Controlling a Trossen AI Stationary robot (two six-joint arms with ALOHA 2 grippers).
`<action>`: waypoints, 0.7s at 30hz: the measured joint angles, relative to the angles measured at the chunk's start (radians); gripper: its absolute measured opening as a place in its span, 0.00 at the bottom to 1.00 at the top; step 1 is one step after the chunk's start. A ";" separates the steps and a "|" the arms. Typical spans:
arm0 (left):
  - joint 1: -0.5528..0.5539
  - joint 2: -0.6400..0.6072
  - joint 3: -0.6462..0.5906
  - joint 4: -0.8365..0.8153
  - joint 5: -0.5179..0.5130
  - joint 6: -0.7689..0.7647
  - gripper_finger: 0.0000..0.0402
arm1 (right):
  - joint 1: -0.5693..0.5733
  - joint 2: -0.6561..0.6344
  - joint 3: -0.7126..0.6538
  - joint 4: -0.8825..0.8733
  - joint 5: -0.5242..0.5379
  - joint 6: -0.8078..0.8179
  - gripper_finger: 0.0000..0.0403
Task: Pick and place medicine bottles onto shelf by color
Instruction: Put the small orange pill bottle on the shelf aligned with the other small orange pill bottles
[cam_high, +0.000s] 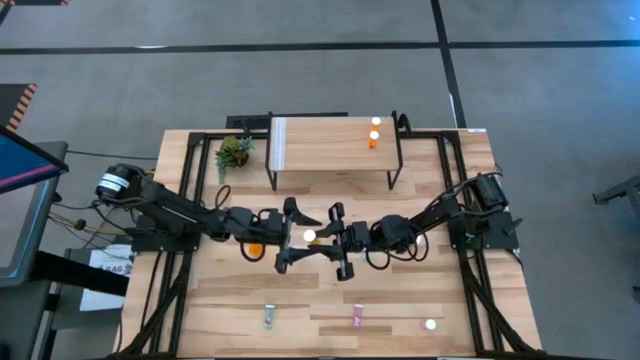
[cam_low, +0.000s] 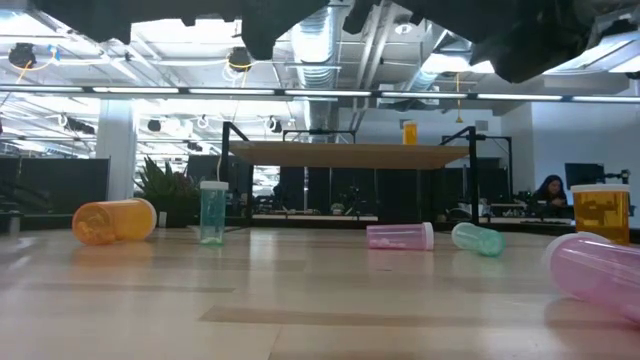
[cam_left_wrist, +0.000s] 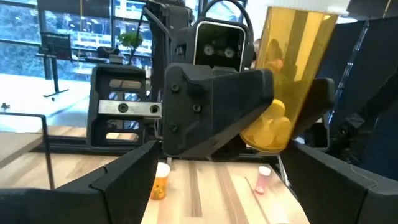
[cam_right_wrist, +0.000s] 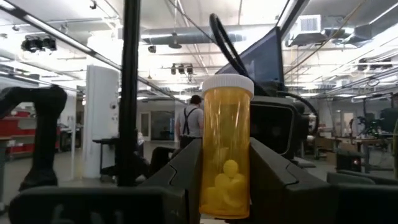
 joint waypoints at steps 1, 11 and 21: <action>-0.001 0.002 0.001 -0.001 0.003 0.000 0.81 | 0.001 0.000 0.000 -0.004 0.000 0.000 0.30; 0.000 0.003 0.000 -0.013 0.045 0.005 0.75 | 0.000 -0.001 0.000 -0.077 0.000 0.026 0.30; 0.001 0.003 0.000 -0.013 0.074 0.017 0.52 | -0.007 0.000 0.000 -0.114 0.001 0.077 0.36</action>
